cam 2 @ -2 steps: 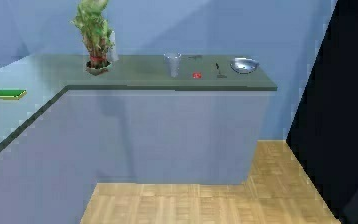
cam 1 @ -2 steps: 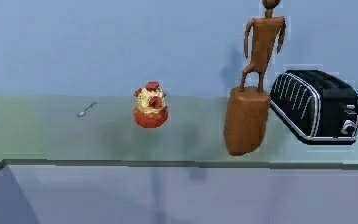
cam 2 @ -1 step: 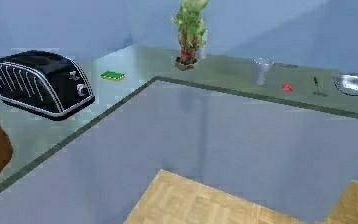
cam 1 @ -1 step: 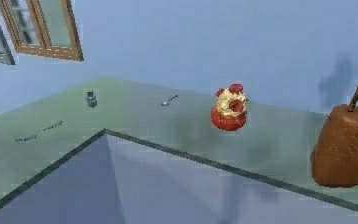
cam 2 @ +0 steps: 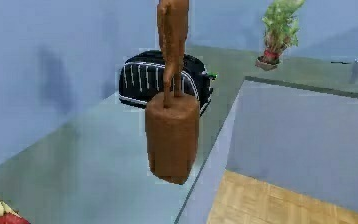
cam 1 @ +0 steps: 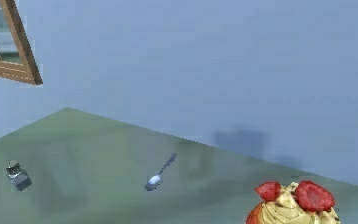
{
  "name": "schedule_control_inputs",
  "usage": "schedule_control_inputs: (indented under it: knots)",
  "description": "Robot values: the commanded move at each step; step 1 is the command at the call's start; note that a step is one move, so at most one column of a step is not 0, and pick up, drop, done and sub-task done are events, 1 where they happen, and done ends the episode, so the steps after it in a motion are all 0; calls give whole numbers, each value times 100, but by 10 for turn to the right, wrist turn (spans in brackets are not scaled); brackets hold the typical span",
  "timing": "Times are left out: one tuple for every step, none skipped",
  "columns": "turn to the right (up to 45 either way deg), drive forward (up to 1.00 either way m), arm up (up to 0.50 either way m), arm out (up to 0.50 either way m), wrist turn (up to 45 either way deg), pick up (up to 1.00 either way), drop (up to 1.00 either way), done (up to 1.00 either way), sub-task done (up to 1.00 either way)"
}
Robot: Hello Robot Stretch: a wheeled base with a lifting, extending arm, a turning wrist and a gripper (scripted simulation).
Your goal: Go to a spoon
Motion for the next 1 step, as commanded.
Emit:
schedule_control_inputs:
  knots:
    - [0, 0, 0, 0, 0, 0, 0, 100, 0]
